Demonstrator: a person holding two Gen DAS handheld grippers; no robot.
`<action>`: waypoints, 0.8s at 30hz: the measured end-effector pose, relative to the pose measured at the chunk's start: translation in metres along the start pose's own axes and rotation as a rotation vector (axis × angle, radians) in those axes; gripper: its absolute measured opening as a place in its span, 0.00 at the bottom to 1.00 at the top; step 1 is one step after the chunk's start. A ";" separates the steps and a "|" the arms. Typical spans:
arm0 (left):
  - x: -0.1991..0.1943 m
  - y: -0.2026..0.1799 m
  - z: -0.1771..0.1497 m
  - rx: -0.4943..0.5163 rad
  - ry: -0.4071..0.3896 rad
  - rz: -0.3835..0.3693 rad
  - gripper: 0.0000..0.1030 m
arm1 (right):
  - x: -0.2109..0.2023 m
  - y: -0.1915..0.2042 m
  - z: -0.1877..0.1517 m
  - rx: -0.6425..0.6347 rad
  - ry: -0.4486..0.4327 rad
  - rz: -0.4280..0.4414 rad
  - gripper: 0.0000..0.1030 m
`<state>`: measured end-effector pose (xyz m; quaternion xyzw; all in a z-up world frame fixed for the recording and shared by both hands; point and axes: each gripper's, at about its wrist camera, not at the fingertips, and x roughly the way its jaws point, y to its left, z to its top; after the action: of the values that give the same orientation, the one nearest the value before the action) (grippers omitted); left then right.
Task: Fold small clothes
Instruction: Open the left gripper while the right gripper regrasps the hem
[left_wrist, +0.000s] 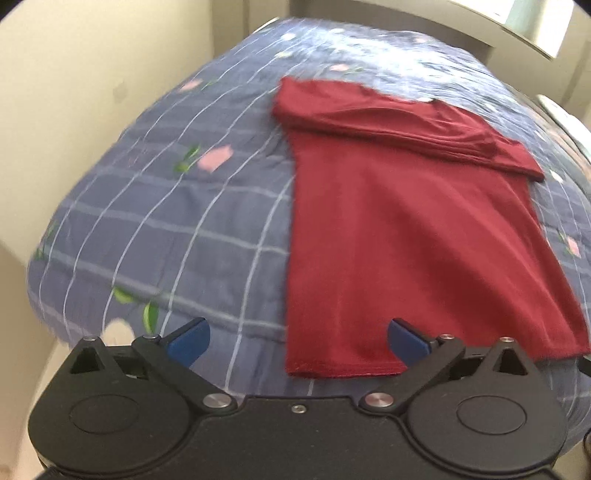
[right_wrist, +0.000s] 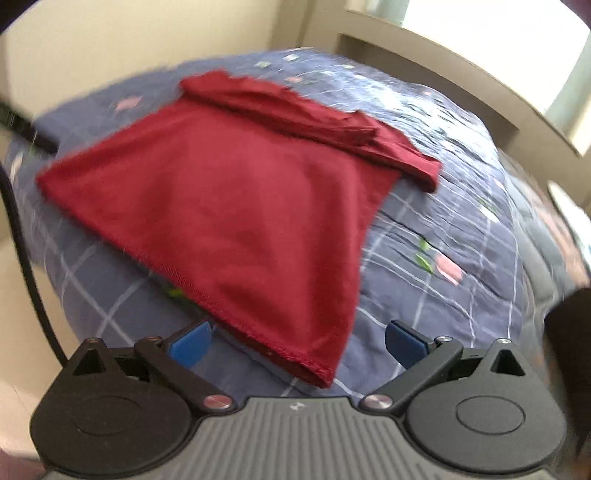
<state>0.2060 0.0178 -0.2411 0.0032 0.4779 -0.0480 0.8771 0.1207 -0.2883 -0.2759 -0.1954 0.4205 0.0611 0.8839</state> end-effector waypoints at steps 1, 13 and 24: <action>0.000 -0.006 -0.001 0.030 -0.009 0.000 0.99 | 0.005 0.005 0.000 -0.032 0.008 -0.022 1.00; 0.017 -0.058 -0.007 0.230 0.045 -0.093 0.99 | 0.006 0.025 0.006 -0.222 -0.086 -0.066 0.69; 0.023 -0.090 -0.022 0.424 0.054 -0.159 0.99 | 0.002 -0.022 0.041 0.045 -0.039 0.174 0.11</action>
<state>0.1919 -0.0722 -0.2689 0.1511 0.4793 -0.2160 0.8371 0.1578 -0.2917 -0.2476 -0.1369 0.4197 0.1322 0.8875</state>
